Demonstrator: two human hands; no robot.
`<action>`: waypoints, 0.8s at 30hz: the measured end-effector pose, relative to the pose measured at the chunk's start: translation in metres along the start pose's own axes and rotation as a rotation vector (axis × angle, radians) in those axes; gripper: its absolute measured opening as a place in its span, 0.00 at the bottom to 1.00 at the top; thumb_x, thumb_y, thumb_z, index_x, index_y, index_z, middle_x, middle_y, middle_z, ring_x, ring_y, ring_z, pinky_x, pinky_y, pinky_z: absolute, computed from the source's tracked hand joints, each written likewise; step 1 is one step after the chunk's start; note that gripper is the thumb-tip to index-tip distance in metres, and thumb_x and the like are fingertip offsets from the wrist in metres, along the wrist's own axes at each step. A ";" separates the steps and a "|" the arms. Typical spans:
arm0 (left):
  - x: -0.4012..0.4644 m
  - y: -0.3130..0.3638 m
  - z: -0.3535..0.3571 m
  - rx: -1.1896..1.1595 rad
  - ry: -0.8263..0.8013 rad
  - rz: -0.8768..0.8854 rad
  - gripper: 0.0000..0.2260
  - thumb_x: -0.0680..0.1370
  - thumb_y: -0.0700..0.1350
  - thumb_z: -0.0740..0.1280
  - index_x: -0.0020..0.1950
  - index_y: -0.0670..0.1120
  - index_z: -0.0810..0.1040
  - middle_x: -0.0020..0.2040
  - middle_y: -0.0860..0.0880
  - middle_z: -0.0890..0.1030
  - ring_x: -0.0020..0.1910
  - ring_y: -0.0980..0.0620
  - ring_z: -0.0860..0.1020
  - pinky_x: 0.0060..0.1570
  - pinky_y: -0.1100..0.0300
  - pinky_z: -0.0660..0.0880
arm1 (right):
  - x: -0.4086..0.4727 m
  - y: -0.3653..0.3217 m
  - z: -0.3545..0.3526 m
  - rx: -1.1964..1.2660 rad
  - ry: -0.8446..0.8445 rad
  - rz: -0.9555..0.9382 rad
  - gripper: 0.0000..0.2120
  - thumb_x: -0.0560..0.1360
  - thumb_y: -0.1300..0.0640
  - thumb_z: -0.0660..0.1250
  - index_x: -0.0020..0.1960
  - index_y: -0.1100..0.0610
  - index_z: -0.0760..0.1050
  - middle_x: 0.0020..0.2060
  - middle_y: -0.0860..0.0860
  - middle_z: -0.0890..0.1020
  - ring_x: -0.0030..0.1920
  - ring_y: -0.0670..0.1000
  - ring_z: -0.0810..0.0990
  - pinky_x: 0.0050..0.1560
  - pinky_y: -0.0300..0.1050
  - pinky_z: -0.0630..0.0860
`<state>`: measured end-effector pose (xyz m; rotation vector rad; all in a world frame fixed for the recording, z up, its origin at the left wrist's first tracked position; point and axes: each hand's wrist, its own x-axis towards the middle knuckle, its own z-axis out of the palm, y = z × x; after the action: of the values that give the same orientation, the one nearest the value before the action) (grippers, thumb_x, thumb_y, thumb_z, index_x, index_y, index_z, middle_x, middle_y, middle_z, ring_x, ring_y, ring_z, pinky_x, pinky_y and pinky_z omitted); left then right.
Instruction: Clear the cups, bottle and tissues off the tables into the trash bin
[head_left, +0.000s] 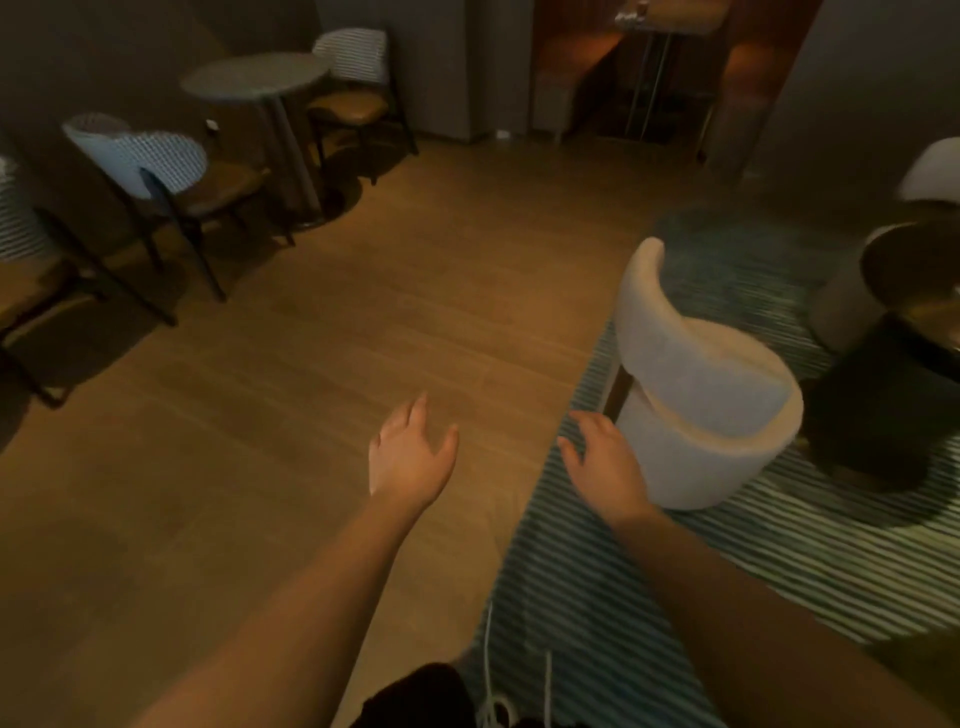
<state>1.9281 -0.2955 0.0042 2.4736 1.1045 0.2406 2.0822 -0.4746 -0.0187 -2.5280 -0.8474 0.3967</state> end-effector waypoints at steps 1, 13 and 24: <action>0.022 0.008 0.005 0.002 -0.009 0.006 0.29 0.79 0.59 0.58 0.77 0.47 0.60 0.75 0.44 0.64 0.74 0.46 0.61 0.71 0.50 0.60 | 0.022 0.003 -0.006 0.003 -0.001 0.011 0.25 0.81 0.46 0.55 0.73 0.57 0.61 0.73 0.53 0.63 0.70 0.55 0.64 0.68 0.54 0.65; 0.359 0.091 0.090 0.036 -0.117 0.214 0.30 0.79 0.60 0.57 0.77 0.48 0.58 0.75 0.45 0.64 0.73 0.45 0.62 0.69 0.48 0.61 | 0.328 0.046 -0.034 0.103 0.221 0.151 0.21 0.79 0.50 0.60 0.69 0.55 0.67 0.66 0.54 0.72 0.65 0.55 0.70 0.63 0.50 0.68; 0.663 0.213 0.136 0.002 -0.244 0.369 0.29 0.79 0.59 0.57 0.77 0.48 0.58 0.76 0.45 0.63 0.75 0.47 0.59 0.72 0.49 0.57 | 0.606 0.071 -0.118 0.126 0.346 0.336 0.21 0.78 0.54 0.62 0.68 0.60 0.69 0.65 0.58 0.73 0.66 0.57 0.70 0.66 0.47 0.64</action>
<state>2.5583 0.0285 -0.0317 2.6091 0.5471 0.0395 2.6321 -0.1847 -0.0289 -2.5163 -0.2612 0.1017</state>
